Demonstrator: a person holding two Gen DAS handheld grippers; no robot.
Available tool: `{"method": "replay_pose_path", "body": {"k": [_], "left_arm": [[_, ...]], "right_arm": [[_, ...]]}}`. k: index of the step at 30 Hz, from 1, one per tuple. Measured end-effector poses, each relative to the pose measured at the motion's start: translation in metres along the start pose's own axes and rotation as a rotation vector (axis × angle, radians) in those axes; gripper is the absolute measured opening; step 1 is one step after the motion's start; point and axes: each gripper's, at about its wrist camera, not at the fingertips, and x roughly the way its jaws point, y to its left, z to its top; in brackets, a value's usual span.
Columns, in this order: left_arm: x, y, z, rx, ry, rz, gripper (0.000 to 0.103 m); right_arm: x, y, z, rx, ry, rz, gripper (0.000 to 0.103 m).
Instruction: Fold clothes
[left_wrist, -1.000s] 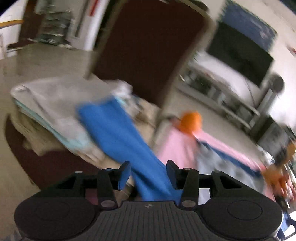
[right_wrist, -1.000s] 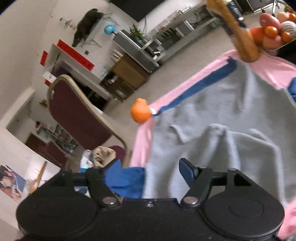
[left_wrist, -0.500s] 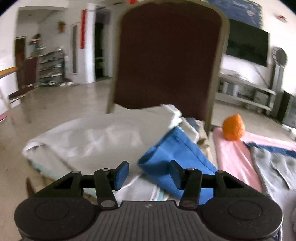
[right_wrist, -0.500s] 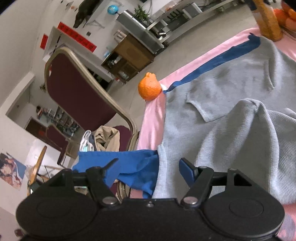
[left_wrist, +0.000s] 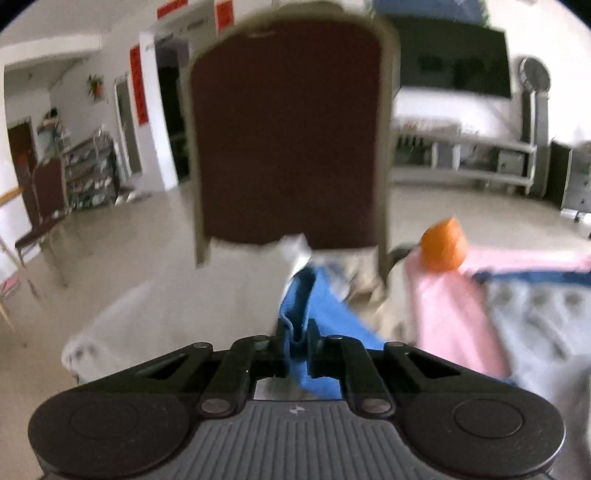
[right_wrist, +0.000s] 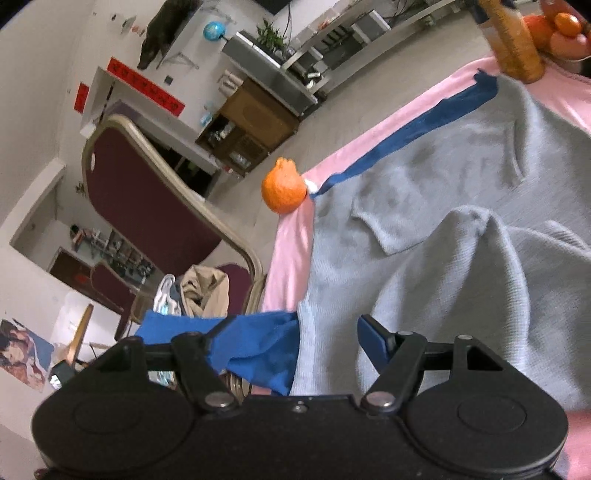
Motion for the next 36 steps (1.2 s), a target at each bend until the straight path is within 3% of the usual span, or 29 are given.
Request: {"method": "replay_pose_path", "body": {"k": [4, 8, 13, 18, 23, 25, 29, 33, 36], "left_arm": [[-0.038, -0.052, 0.046, 0.006, -0.054, -0.015, 0.009], [-0.060, -0.119, 0.075, -0.009, -0.030, -0.010, 0.008], [-0.081, -0.208, 0.085, -0.060, -0.008, -0.046, 0.003], [-0.096, -0.312, 0.064, 0.001, -0.011, -0.152, 0.002], [-0.087, -0.412, 0.012, 0.081, 0.110, -0.317, 0.004], [-0.081, -0.444, -0.018, 0.122, 0.217, -0.392, 0.015], [-0.093, -0.456, -0.059, 0.194, 0.331, -0.526, 0.019], [-0.113, -0.407, -0.063, 0.262, 0.247, -0.573, 0.035], [-0.102, -0.344, -0.056, 0.252, 0.200, -0.506, 0.035]], "right_arm": [[-0.021, -0.020, 0.014, 0.042, -0.032, -0.013, 0.068], [-0.041, -0.048, 0.034, 0.055, -0.060, -0.046, 0.069], [-0.072, -0.095, 0.047, 0.070, -0.145, -0.071, 0.069], [-0.097, -0.142, 0.056, 0.214, -0.211, -0.077, 0.068], [-0.131, -0.158, 0.062, 0.219, -0.316, -0.085, 0.068], [-0.138, -0.168, 0.062, 0.242, -0.327, -0.089, 0.068], [-0.145, -0.186, 0.065, 0.280, -0.328, -0.124, 0.069], [-0.141, -0.191, 0.064, 0.284, -0.296, -0.128, 0.070], [-0.127, -0.180, 0.060, 0.234, -0.239, -0.127, 0.070]]}}
